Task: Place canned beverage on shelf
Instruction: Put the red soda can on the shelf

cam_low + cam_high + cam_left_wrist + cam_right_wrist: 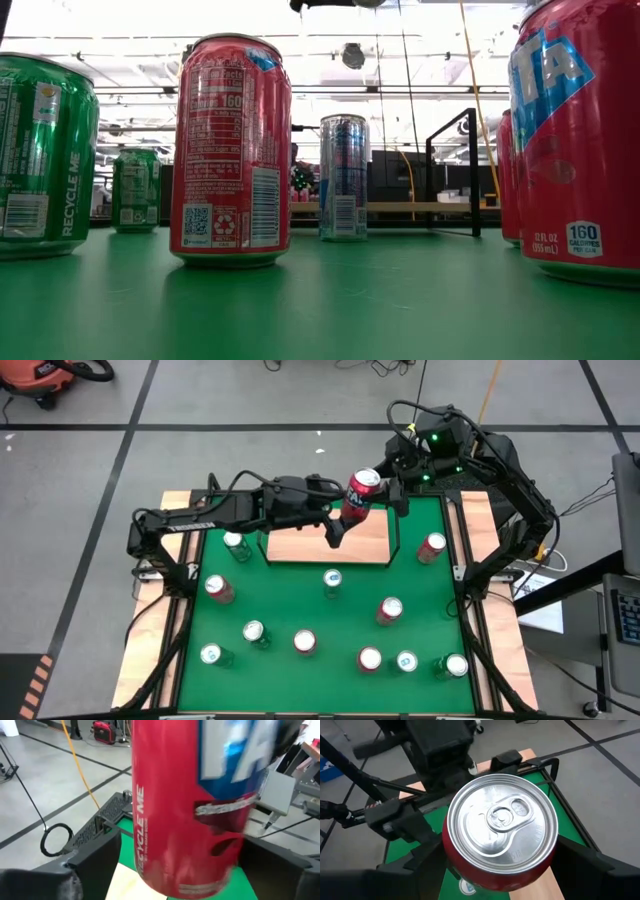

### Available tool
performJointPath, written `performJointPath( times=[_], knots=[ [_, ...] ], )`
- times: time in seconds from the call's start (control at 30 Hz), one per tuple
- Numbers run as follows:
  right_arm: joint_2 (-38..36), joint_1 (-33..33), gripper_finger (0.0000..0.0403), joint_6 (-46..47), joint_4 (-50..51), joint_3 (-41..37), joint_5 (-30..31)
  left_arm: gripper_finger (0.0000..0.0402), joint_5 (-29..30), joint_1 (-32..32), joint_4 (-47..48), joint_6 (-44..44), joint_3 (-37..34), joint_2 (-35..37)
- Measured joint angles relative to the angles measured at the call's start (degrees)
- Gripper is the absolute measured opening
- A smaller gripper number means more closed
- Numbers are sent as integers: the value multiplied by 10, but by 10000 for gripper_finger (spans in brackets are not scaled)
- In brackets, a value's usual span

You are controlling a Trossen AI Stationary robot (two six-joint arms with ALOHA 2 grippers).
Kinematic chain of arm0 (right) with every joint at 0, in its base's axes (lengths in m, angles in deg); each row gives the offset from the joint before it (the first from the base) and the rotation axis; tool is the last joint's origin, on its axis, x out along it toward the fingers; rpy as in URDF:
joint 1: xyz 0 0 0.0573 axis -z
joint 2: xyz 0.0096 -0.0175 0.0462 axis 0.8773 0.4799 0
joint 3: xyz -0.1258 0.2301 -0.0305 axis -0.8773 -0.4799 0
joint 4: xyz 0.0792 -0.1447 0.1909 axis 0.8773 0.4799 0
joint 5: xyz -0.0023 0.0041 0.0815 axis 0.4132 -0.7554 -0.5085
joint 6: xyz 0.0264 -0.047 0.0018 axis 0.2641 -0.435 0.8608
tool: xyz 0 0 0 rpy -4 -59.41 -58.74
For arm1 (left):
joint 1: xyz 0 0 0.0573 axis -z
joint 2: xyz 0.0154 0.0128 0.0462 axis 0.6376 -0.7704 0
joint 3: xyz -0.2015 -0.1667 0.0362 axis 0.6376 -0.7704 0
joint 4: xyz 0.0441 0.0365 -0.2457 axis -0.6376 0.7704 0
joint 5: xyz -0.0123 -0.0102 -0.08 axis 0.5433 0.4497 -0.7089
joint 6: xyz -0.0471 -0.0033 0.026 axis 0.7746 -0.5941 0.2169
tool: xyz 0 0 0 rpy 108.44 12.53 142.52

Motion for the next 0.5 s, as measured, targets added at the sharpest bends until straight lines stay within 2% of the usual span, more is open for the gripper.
performJointPath(
  times=[0.27, 0.5],
  knots=[
    [0, 0, 288, -12, 0, 0, 1, 290, -12, 0, -1, 0, 0, -6],
    [0, 0, 302, -11, 1, 0, 14, 279, -5, 0, -1, -1, 0, -6]
  ],
)
